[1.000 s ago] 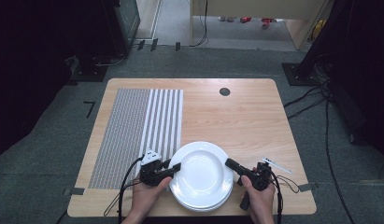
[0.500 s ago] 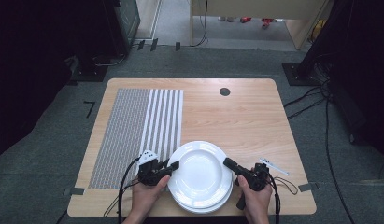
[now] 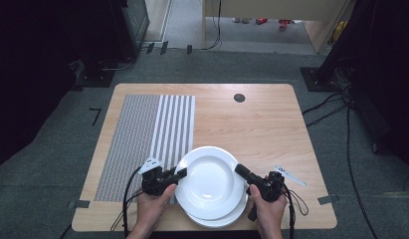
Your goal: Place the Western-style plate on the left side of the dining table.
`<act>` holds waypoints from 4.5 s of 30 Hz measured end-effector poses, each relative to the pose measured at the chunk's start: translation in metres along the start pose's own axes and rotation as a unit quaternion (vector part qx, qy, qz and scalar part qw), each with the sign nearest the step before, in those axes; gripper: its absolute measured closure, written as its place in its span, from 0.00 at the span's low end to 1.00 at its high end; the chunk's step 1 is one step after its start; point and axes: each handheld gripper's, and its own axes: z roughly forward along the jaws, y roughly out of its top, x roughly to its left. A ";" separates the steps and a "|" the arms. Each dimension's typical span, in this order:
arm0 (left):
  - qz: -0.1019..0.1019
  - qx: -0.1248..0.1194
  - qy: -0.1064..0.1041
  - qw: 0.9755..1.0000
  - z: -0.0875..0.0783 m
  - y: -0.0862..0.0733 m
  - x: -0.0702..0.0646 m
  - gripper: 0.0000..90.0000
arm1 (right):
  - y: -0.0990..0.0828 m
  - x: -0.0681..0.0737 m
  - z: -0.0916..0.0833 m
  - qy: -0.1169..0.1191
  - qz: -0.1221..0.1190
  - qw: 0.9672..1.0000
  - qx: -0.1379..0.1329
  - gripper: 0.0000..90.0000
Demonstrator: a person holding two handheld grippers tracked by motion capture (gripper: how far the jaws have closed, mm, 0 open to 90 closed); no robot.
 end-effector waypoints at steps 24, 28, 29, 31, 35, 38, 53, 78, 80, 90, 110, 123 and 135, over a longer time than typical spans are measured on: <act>-0.020 -0.041 0.006 0.999 -0.032 0.049 0.025 0.78 | 0.032 0.041 0.046 0.021 -0.019 1.000 0.008 0.92; -0.028 -0.052 0.007 0.998 -0.038 0.063 0.032 0.79 | 0.038 0.047 0.057 0.027 -0.018 0.999 0.010 0.92; -0.028 -0.054 0.008 0.998 -0.040 0.065 0.033 0.79 | 0.040 0.049 0.061 0.029 -0.018 0.999 0.012 0.92; -0.030 -0.061 0.006 0.998 -0.043 0.073 0.037 0.79 | 0.043 0.053 0.066 0.032 -0.017 0.999 0.015 0.92; -0.032 -0.067 0.007 0.997 -0.046 0.080 0.043 0.80 | 0.048 0.060 0.077 0.035 -0.017 0.999 0.022 0.92; -0.046 -0.075 0.007 0.996 -0.049 0.085 0.053 0.80 | 0.052 0.063 0.088 0.036 -0.020 0.999 0.029 0.92; -0.078 -0.082 0.021 0.993 -0.052 0.094 0.094 0.80 | 0.063 0.073 0.141 0.033 -0.031 0.997 0.063 0.91; -0.115 -0.064 0.057 0.990 -0.035 0.097 0.142 0.78 | 0.078 0.068 0.211 0.014 -0.034 0.994 0.107 0.91; -0.119 -0.062 0.059 0.989 -0.033 0.097 0.145 0.78 | 0.079 0.065 0.216 0.011 -0.034 0.993 0.110 0.90; -0.131 -0.044 0.077 0.987 -0.024 0.094 0.166 0.78 | 0.074 0.054 0.242 -0.004 -0.025 0.991 0.130 0.89; -0.161 -0.018 0.107 0.981 -0.018 0.081 0.192 0.78 | 0.060 0.041 0.285 -0.037 -0.027 0.982 0.181 0.85; -0.160 -0.011 0.131 0.978 -0.012 0.075 0.196 0.78 | 0.053 0.037 0.299 -0.061 -0.053 0.978 0.190 0.82; -0.153 -0.018 0.139 0.978 -0.008 0.073 0.193 0.73 | 0.045 0.038 0.307 -0.087 -0.117 0.971 0.191 0.77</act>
